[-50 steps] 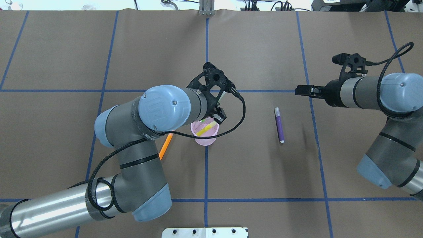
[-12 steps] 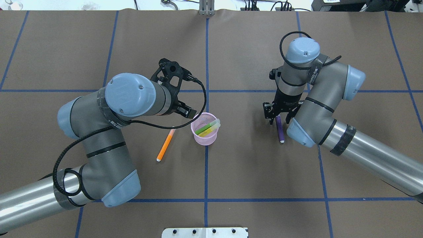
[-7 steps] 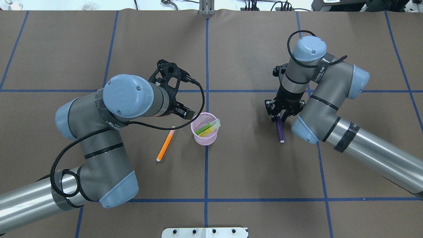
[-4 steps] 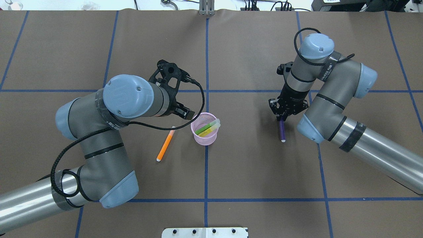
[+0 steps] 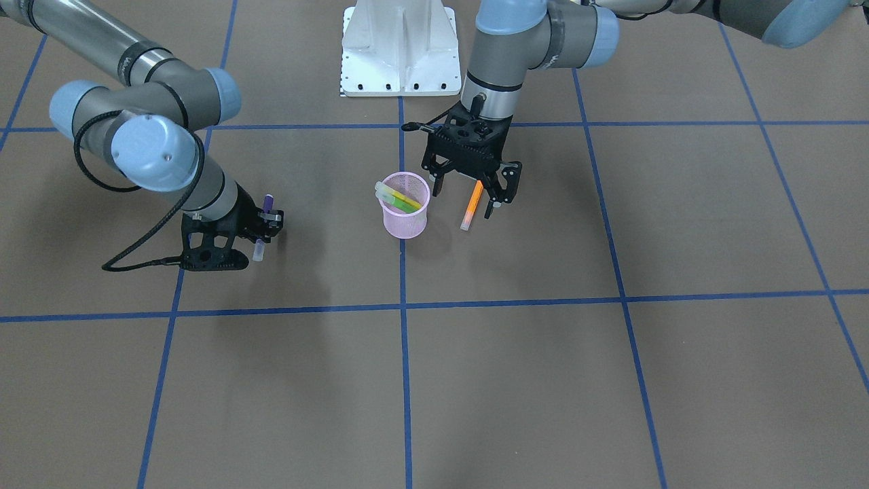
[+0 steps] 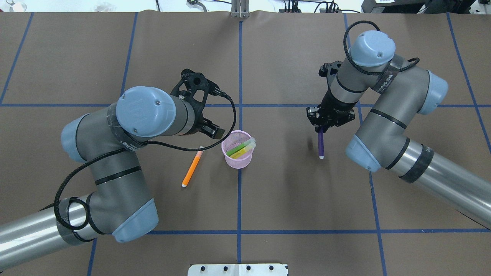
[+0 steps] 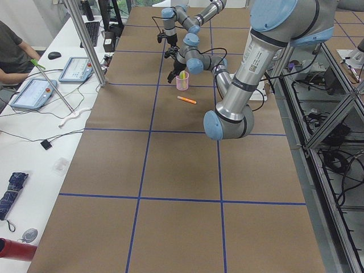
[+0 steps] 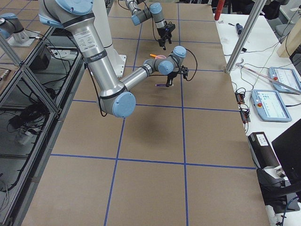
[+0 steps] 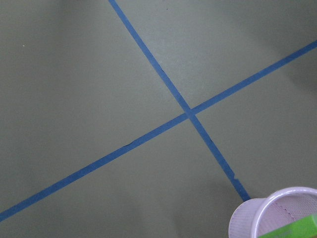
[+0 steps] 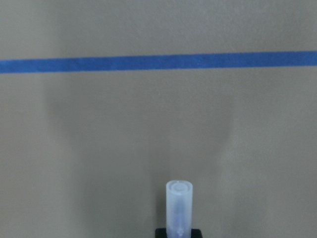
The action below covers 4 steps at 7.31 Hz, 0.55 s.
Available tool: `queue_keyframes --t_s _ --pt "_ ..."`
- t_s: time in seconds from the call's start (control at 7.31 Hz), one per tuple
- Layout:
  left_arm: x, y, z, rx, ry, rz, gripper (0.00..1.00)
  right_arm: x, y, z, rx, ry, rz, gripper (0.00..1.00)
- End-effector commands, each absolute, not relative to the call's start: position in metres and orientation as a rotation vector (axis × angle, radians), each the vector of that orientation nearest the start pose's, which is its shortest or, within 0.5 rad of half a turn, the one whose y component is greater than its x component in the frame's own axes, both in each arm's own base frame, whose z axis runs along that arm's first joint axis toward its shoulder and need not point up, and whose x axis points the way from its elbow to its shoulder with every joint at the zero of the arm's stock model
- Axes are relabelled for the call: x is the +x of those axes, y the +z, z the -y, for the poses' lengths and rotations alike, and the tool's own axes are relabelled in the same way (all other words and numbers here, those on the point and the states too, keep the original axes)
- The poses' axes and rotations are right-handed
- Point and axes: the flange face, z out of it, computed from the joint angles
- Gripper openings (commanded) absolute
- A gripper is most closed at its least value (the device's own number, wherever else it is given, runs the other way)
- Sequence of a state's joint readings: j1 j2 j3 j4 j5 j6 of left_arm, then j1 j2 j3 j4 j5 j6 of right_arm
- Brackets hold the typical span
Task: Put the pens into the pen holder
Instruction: 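Carry the purple marker to the cup and drop it in with the right gripper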
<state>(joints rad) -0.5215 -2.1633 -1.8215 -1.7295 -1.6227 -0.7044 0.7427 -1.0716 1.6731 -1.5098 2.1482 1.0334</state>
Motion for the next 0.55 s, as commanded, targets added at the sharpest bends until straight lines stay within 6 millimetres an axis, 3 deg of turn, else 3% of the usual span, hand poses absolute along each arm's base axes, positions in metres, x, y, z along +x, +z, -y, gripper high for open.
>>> queue_keyframes --t_s 0.0,0.14,0.41 --pt "0.435 0.237 0.417 0.639 0.409 -0.751 0.99 -0.436 0.236 0.452 0.089 0.161 0.911 0.0" --pt "0.412 0.263 0.416 0.604 0.441 -0.742 0.99 -0.438 0.201 0.443 0.162 0.242 0.946 0.0" --pt "0.383 0.298 0.422 0.577 0.465 -0.695 0.99 -0.475 0.163 0.404 0.349 0.393 0.959 0.0"
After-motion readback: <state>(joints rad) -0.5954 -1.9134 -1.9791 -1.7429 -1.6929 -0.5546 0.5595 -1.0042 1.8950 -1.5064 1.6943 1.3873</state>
